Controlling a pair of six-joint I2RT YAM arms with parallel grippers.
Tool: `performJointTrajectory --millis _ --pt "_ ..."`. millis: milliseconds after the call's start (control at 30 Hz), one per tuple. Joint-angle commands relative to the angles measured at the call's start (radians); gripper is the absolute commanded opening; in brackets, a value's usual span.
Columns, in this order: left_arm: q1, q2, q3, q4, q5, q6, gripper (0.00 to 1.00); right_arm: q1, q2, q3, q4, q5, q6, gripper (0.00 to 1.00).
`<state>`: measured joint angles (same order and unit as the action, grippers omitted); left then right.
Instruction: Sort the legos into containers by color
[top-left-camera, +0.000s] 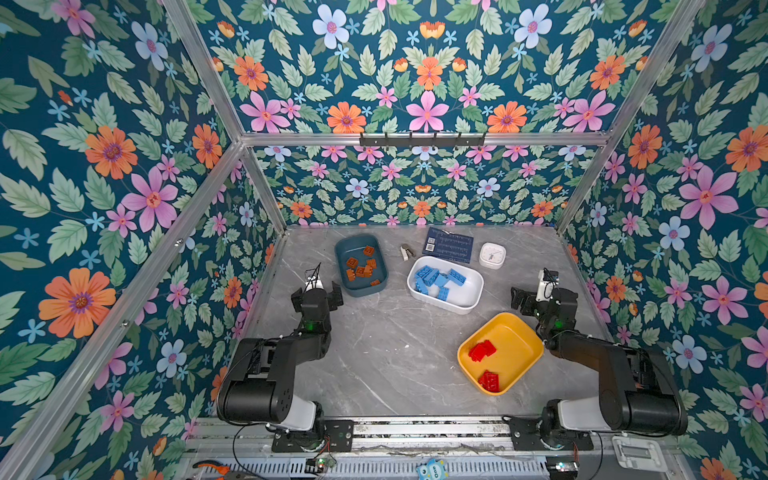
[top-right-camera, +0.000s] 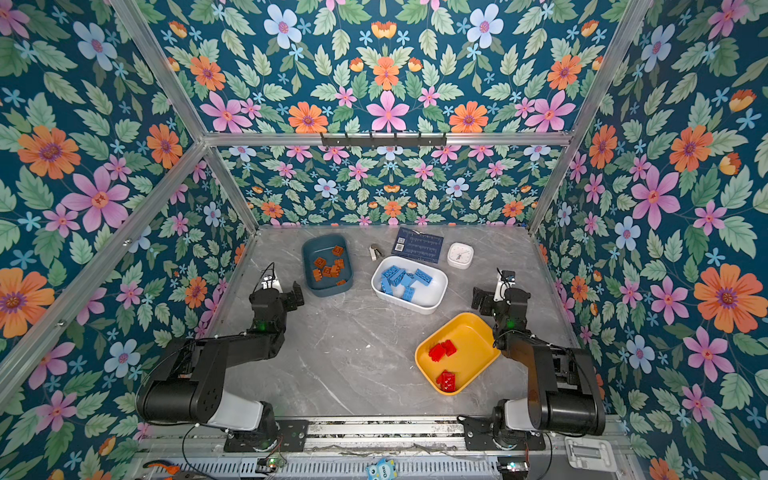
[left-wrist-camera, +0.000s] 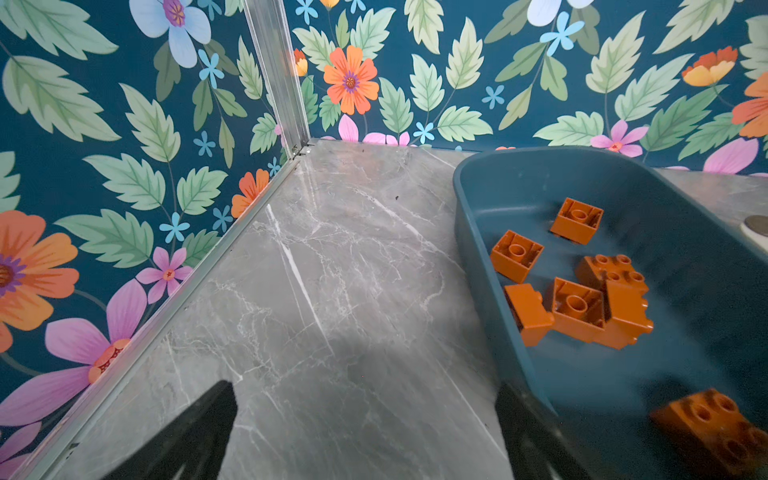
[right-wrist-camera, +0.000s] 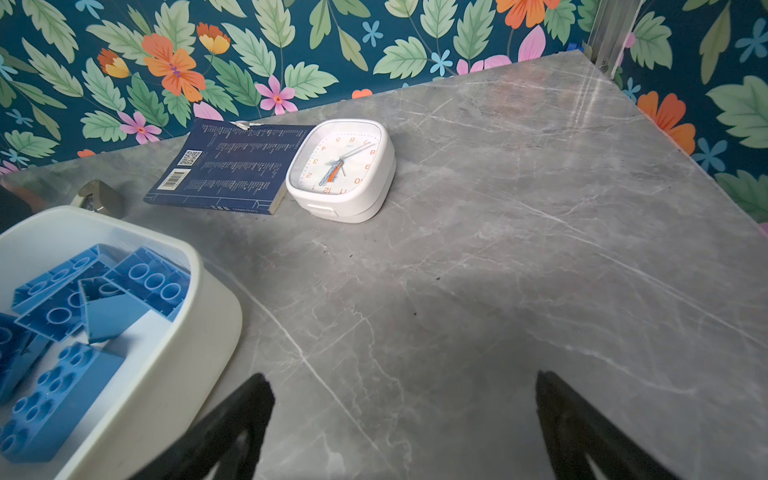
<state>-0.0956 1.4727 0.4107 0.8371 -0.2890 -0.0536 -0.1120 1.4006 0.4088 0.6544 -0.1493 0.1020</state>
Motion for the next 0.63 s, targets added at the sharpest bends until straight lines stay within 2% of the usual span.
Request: performJointTrajectory --millis 0,367,467,600 --pt "0.000 -0.006 0.001 0.018 -0.006 0.001 1.00 0.003 0.003 0.006 0.011 0.008 -0.007 0.99" --pt "0.000 0.037 0.016 0.014 -0.028 -0.009 0.99 0.004 0.004 0.007 0.008 0.010 -0.007 0.99" --pt "0.001 0.052 0.033 0.004 -0.074 -0.020 1.00 0.004 0.005 0.007 0.008 0.010 -0.007 0.99" --pt "0.002 0.038 0.015 0.019 -0.050 -0.019 1.00 0.003 0.005 0.007 0.006 0.009 -0.008 0.99"
